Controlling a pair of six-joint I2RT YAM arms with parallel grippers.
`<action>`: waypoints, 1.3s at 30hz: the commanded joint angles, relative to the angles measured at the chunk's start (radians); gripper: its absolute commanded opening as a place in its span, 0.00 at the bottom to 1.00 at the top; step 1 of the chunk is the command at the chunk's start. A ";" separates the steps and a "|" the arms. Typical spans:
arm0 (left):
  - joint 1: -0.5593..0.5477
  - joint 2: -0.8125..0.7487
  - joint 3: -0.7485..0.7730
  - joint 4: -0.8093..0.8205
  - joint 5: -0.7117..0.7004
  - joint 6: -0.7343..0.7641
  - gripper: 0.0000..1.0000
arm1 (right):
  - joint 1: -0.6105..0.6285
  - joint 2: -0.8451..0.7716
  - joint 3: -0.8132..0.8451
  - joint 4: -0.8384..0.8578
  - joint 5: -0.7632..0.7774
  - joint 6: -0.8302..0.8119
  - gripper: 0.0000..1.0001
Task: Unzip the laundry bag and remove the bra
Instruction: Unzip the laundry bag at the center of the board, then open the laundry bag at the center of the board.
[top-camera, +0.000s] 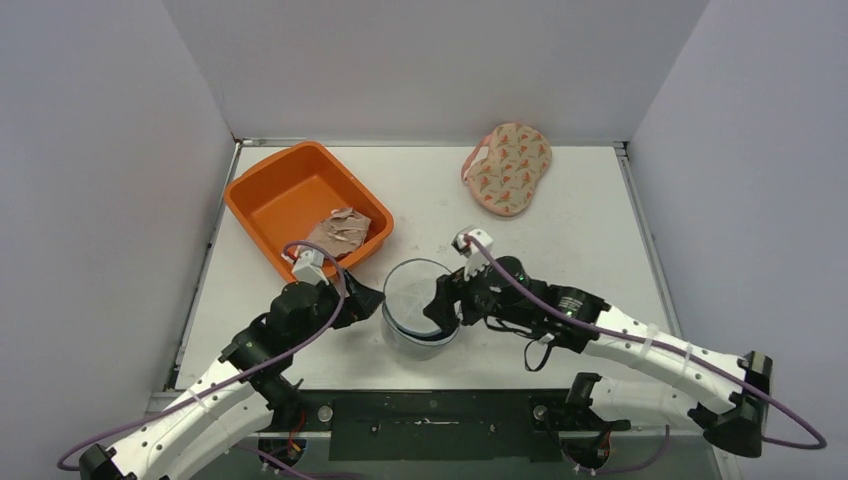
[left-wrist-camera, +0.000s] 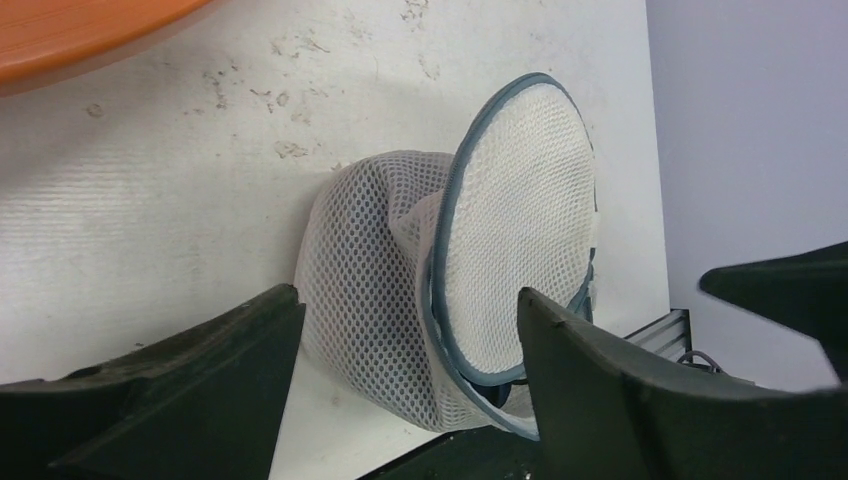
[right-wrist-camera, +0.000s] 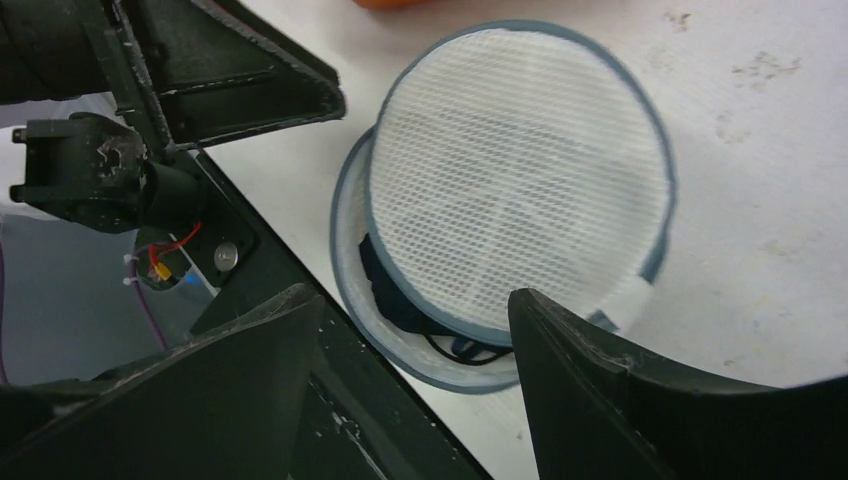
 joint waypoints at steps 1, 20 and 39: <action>0.008 0.040 -0.008 0.115 0.078 0.036 0.70 | 0.144 0.113 0.010 0.118 0.233 0.082 0.68; 0.010 0.025 -0.179 0.245 0.215 0.017 0.27 | 0.306 0.347 0.069 0.243 0.535 0.234 0.69; 0.008 -0.066 -0.239 0.258 0.303 -0.034 0.54 | 0.307 0.404 0.115 0.160 0.612 0.306 0.76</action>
